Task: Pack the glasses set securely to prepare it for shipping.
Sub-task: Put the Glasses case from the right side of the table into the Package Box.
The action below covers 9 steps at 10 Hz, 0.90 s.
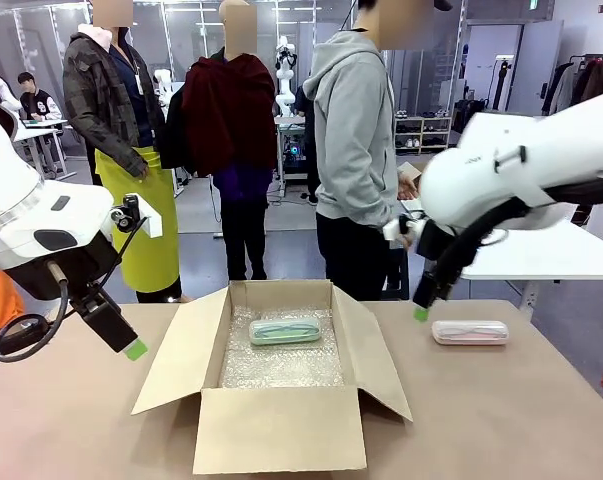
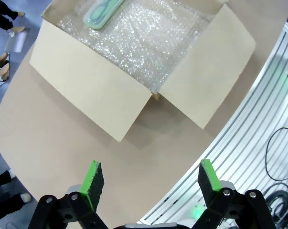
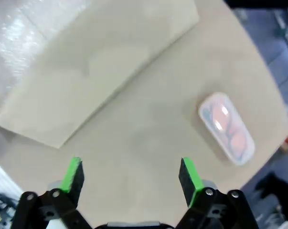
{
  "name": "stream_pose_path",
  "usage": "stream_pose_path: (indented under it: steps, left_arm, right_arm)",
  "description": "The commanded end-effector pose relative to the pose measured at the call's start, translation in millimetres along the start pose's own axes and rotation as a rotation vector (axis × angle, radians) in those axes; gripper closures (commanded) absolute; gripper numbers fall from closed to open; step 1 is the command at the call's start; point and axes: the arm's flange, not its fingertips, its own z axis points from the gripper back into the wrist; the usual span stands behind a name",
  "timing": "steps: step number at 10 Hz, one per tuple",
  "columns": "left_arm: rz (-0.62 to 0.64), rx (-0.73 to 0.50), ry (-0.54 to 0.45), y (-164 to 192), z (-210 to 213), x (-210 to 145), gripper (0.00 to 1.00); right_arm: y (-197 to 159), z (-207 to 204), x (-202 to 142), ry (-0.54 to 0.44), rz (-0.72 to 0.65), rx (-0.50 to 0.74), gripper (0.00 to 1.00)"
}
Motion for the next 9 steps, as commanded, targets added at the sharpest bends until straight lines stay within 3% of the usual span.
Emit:
stream_pose_path:
  steps: [1,5,8,9]
  left_arm:
    - [-0.014,0.004,-0.012,2,0,1,0.0]
    - [-0.014,0.004,-0.012,2,0,1,0.0]
    - [-0.014,0.004,-0.012,2,0,1,0.0]
    - [-0.014,0.004,-0.012,2,0,1,0.0]
  right_arm:
    - [-11,-18,-35,0.009,-0.24,-0.03,0.0]
    - [-68,-44,-96,0.054,-0.524,-0.022,0.0]
    - [-76,-47,-90,-0.024,-0.541,-0.068,0.0]
    - [-84,-48,-108,0.041,-0.526,-0.01,0.0]
